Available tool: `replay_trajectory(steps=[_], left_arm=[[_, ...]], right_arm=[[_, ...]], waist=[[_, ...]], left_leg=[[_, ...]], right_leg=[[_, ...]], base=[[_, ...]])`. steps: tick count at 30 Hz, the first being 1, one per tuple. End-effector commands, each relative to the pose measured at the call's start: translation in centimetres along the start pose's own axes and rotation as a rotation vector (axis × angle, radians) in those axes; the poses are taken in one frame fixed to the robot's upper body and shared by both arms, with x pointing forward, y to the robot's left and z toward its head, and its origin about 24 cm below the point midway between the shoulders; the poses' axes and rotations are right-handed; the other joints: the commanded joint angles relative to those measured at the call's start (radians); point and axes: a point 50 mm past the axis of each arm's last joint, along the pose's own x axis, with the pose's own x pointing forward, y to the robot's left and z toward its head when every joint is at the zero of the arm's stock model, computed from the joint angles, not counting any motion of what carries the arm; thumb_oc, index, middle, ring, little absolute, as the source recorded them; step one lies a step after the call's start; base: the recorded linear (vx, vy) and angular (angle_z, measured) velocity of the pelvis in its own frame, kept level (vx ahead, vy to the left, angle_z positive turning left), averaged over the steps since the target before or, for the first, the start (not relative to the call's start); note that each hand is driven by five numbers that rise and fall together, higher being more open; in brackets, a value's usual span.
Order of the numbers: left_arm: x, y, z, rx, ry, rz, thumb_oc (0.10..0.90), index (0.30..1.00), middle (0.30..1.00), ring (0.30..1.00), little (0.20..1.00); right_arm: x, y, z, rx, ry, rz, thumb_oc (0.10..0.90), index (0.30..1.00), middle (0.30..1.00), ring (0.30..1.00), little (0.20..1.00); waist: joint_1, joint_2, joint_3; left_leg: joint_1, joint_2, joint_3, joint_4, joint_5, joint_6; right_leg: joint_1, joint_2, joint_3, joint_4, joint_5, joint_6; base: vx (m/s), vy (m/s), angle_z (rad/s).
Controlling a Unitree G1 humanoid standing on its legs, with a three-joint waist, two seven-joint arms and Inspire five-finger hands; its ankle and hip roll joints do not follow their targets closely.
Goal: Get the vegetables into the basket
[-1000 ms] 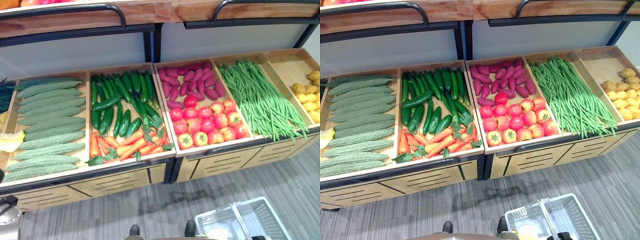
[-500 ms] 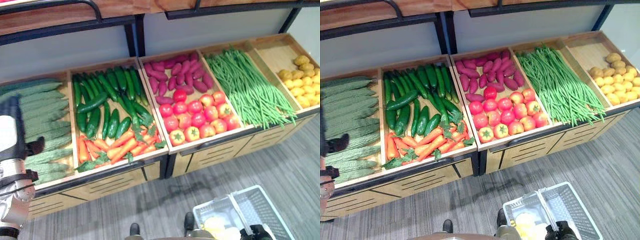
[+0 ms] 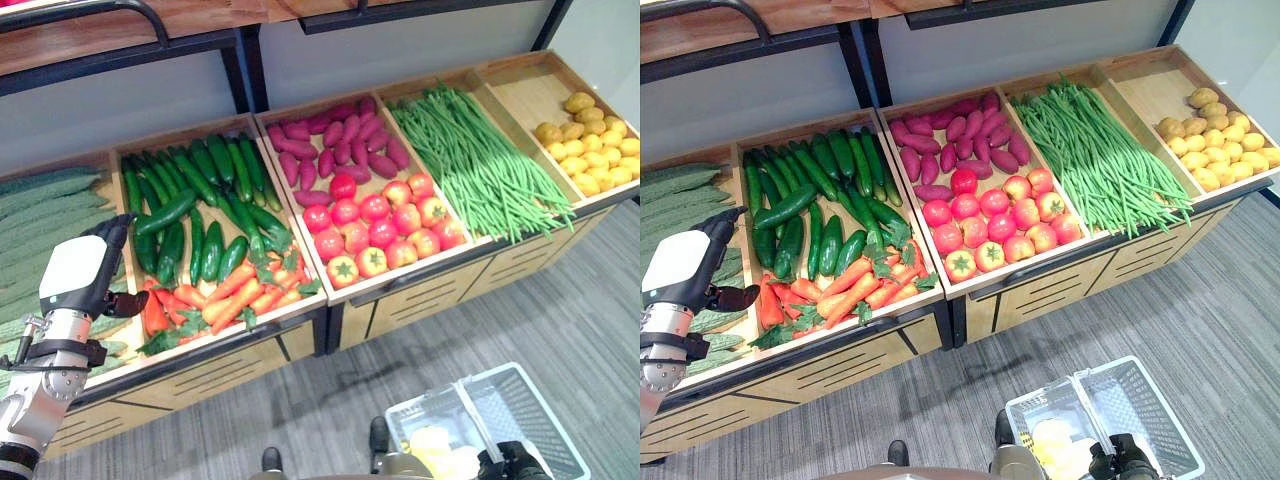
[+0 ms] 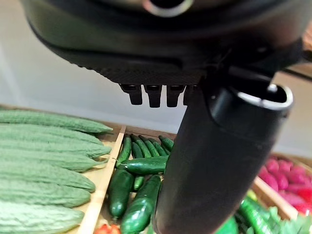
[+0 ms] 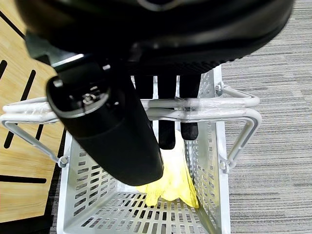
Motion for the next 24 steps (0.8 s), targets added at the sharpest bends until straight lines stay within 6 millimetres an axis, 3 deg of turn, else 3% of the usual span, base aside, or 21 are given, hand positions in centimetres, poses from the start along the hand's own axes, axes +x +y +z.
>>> replay_trajectory(steps=[1,3,7,12,24], left_arm=[[3.5,6.6,2.7,-0.134,-0.117,0.224,0.900,1.000,1.000,1.000,1.000],[3.6,5.8,2.7,-0.406,-0.087,0.215,0.900,1.000,1.000,1.000,1.000],[4.1,5.9,4.0,-0.545,-0.142,0.165,0.900,1.000,1.000,1.000,1.000],[3.7,5.9,4.2,-0.577,-0.163,0.127,0.900,1.000,1.000,1.000,1.000],[3.1,4.1,3.7,-0.468,-0.139,-0.066,0.900,1.000,1.000,1.000,1.000]], right_arm=[[0.3,-2.3,0.9,-0.044,-0.042,-0.052,0.400,0.300,0.300,0.300,0.300],[0.3,-2.1,0.9,-0.052,-0.035,-0.036,0.400,0.300,0.300,0.300,0.300],[0.4,-2.0,1.3,-0.068,-0.047,-0.023,0.400,0.300,0.300,0.300,0.300],[0.4,-1.8,1.5,-0.067,-0.056,-0.010,0.400,0.300,0.300,0.300,0.300],[0.3,-1.2,1.4,-0.067,-0.049,0.024,0.400,0.300,0.300,0.300,0.300]], waist=[[-0.020,-0.062,-0.036],[-0.025,-0.060,-0.040],[-0.031,-0.054,-0.038],[-0.032,-0.051,-0.034],[-0.035,-0.049,-0.025]], left_leg=[[-0.017,0.011,-0.008,0.000,0.010,-0.020],[-0.015,0.012,-0.005,0.000,0.012,-0.019],[-0.013,0.013,-0.004,0.000,0.013,-0.018],[-0.009,0.013,0.000,0.000,0.013,-0.018],[0.001,0.012,0.008,0.000,0.010,-0.016]], right_leg=[[0.047,-0.115,0.037,0.003,-0.017,0.116],[0.047,-0.115,0.039,0.003,-0.016,0.114],[0.045,-0.113,0.045,0.003,-0.014,0.111],[0.046,-0.112,0.049,0.003,-0.015,0.111],[0.049,-0.108,0.063,0.003,-0.016,0.109]], base=[[0.00,0.000,0.00],[0.00,0.000,0.00],[0.01,0.003,-0.02],[0.00,0.002,-0.02],[0.00,-0.001,-0.01]])
